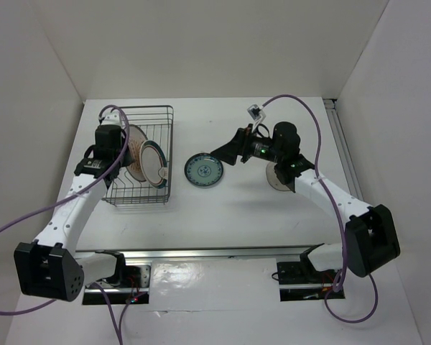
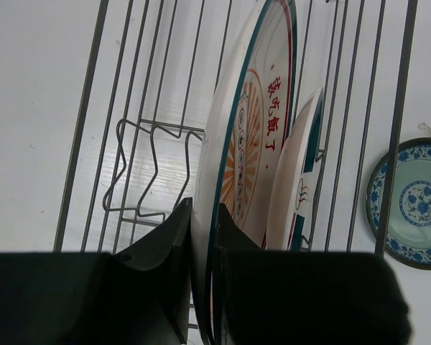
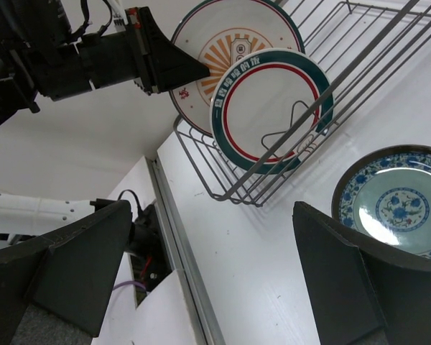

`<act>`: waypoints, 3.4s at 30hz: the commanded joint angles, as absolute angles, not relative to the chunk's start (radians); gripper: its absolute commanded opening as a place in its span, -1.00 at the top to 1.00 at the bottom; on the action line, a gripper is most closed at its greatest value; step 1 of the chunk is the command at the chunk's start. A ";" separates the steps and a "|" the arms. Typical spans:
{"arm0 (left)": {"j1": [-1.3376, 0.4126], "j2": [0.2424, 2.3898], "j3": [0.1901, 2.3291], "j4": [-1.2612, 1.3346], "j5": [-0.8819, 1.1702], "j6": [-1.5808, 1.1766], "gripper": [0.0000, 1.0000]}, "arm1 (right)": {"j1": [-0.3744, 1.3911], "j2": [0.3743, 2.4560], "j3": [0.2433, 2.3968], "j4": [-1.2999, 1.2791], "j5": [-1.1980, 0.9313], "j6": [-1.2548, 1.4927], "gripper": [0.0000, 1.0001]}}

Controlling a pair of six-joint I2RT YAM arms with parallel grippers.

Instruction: Load the plates into the dish rack

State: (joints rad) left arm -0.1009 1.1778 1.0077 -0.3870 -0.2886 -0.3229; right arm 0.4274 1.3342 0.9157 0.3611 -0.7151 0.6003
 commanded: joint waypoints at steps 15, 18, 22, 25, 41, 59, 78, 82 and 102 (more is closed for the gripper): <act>-0.103 1.181 1.012 -0.322 -0.275 -0.348 0.12 | 0.411 1.313 0.900 0.413 -0.710 0.589 -1.00; -0.103 1.181 1.012 -0.322 -0.265 -0.348 0.12 | 0.411 1.304 0.891 0.413 -0.710 0.589 -1.00; -0.103 1.181 1.012 -0.322 -0.265 -0.348 0.00 | 0.411 1.304 0.891 0.413 -0.710 0.589 -1.00; -0.103 1.170 1.012 -0.322 -0.256 -0.348 -0.29 | 0.411 1.304 0.882 0.413 -0.719 0.589 -1.00; -0.103 1.141 1.003 -0.282 -0.181 -0.348 -0.34 | 0.411 1.304 0.873 0.422 -0.719 0.589 -1.00; -0.103 1.081 0.973 -0.250 -0.097 -0.337 -0.34 | 0.411 1.313 0.873 0.422 -0.729 0.598 -1.00; -0.103 1.006 0.999 -0.279 -0.176 -0.357 -0.46 | 0.411 1.302 0.906 0.234 -0.547 0.460 -1.00; -0.103 0.907 0.988 -0.270 -0.124 -0.339 -0.86 | 0.399 1.293 0.884 0.130 -0.402 0.379 -1.00; -0.103 0.775 1.015 -0.282 -0.132 -0.462 -1.00 | 0.442 1.765 0.995 0.189 -0.328 0.364 -0.55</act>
